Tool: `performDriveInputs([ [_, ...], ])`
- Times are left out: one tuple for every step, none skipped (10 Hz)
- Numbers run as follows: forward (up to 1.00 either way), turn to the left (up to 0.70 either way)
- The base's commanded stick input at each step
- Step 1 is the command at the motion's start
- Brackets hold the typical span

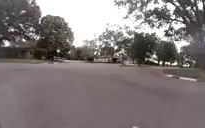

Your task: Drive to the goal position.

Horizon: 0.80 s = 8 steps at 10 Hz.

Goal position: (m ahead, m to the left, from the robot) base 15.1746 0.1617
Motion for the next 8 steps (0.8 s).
performDriveInputs([
  [0.70, 0.00],
  [0.70, 0.00],
  [0.70, 0.00],
  [0.70, 0.00],
  [0.70, 0.00],
  [0.70, 0.00],
  [0.70, 0.00],
  [0.70, 0.00],
])
